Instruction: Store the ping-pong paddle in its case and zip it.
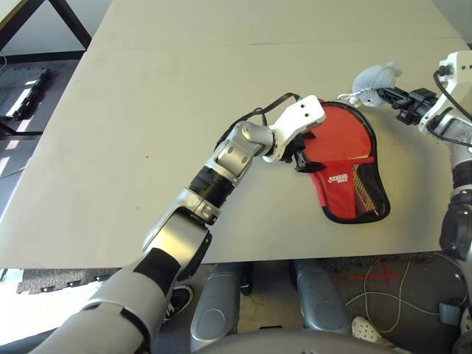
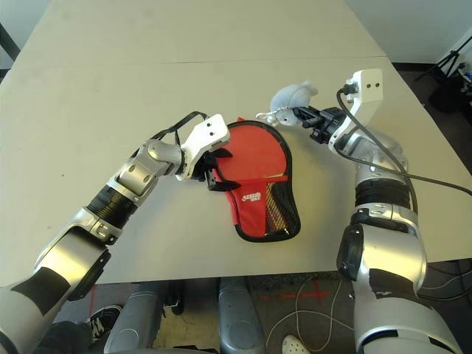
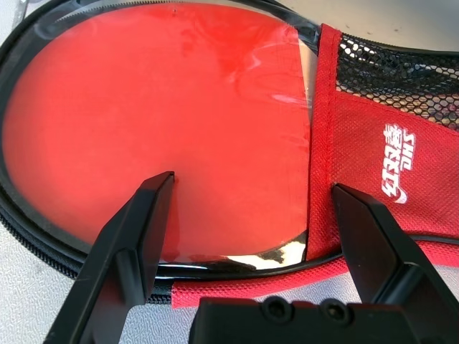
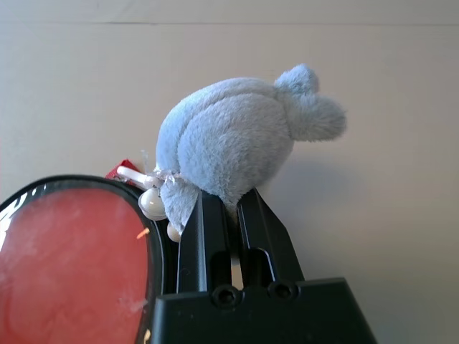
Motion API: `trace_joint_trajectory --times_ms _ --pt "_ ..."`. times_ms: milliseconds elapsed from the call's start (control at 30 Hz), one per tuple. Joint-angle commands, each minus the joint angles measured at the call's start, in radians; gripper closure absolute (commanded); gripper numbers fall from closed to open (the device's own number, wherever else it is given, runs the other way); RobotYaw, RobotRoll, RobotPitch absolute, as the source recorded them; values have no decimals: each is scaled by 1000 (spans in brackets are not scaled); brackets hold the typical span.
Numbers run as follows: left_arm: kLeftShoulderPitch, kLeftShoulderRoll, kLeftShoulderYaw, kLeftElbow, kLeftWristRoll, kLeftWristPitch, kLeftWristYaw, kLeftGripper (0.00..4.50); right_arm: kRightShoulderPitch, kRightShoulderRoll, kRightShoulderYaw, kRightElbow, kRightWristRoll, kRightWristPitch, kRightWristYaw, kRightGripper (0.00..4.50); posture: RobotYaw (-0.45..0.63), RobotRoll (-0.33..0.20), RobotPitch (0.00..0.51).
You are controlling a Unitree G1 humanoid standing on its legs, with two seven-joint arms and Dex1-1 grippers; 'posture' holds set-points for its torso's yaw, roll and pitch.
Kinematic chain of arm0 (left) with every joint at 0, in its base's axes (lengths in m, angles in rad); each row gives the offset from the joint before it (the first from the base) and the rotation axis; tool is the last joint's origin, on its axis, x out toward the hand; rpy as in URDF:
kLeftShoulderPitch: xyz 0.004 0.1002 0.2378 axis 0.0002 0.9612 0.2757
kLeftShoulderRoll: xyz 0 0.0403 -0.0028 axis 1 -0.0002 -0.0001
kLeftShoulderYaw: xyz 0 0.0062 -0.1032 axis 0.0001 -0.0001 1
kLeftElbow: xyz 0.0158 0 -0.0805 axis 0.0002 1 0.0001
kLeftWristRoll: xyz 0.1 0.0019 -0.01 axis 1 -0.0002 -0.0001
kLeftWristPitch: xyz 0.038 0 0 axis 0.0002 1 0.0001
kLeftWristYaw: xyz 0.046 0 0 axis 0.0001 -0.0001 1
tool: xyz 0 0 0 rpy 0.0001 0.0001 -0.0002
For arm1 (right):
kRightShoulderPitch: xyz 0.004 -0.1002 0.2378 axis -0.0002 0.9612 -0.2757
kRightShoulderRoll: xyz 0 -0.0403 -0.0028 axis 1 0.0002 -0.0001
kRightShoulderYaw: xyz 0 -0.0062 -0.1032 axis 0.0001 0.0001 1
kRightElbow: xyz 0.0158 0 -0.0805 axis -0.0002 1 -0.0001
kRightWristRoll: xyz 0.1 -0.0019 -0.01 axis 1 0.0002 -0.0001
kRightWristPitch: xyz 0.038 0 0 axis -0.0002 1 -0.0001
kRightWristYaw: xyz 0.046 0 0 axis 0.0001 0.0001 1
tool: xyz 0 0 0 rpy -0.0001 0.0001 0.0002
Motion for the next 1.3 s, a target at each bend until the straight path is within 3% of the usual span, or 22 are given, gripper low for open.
trace_joint_trajectory --times_ms 33,733,1067,1167,1300 --pt "45 8 -48 56 35 57 -8 0 35 -62 18 -41 -13 24 49 4489 -206 0 271" --pt "46 -7 -48 77 42 53 -9 0 162 -292 147 -98 -65 92 364 4489 -225 0 273" --pt "44 -8 -46 87 45 43 -6 0 254 -411 214 -94 -89 40 632 4489 -228 0 268" --pt "40 -10 -44 94 46 39 -5 0 313 -447 236 -143 -61 47 697 4489 -232 0 266" --pt "35 -13 -43 104 46 32 -3 0 436 -515 292 -273 73 81 703 4489 -235 0 265"
